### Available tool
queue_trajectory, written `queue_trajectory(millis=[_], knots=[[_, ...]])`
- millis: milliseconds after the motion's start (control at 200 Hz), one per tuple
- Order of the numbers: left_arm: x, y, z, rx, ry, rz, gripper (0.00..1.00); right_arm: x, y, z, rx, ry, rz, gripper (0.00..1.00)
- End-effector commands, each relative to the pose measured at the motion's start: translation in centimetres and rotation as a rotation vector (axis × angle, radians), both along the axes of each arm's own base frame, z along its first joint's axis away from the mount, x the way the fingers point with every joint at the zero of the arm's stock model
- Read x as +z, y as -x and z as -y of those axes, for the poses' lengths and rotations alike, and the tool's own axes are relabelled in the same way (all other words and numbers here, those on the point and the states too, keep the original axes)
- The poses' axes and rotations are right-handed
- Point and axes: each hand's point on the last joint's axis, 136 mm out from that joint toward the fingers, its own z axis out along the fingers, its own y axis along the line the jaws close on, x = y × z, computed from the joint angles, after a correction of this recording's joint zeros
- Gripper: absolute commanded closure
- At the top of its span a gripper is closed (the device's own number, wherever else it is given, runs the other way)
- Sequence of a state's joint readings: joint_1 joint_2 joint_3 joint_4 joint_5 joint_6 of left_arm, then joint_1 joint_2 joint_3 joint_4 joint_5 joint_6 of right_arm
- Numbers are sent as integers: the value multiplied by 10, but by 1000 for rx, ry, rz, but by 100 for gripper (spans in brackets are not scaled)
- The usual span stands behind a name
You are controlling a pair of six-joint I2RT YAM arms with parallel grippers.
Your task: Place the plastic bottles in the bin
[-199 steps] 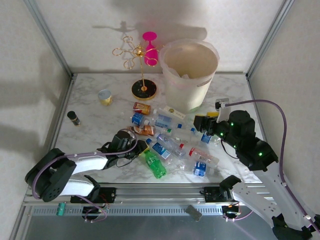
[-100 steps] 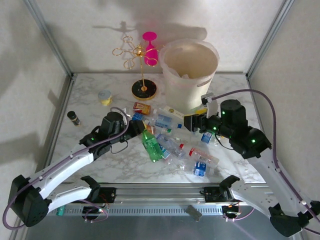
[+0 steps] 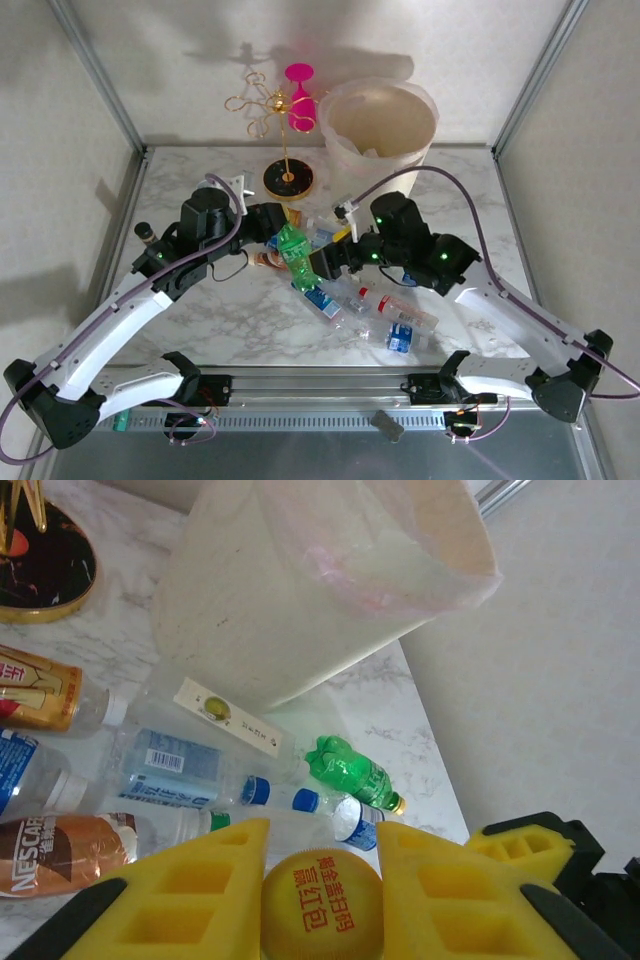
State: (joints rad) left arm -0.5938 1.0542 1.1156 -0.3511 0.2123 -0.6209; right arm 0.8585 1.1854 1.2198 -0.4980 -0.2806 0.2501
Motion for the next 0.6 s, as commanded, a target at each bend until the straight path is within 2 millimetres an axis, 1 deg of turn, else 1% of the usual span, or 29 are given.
queue_trajectory(millis=[0, 70, 165, 295, 386, 511, 596], knots=[[9, 1, -2, -20, -30, 28, 77, 15, -3, -23, 42, -37, 45, 7], [12, 3, -1, -29, -25, 33, 77, 12, 1, -35, 86, -47, 22, 7], [12, 5, -2, -30, -24, 37, 77, 7, 3, -47, 115, -63, 1, 7], [17, 8, -4, -30, -17, 48, 78, 0, -2, -53, 101, -72, -17, 10], [20, 9, -5, -31, -11, 54, 79, -4, -2, -57, 106, -78, -29, 16], [22, 10, -5, -29, -4, 56, 80, -4, 2, -60, 125, -105, -48, 29], [25, 11, -6, -29, 3, 62, 79, -5, 3, -60, 126, -110, -54, 35]])
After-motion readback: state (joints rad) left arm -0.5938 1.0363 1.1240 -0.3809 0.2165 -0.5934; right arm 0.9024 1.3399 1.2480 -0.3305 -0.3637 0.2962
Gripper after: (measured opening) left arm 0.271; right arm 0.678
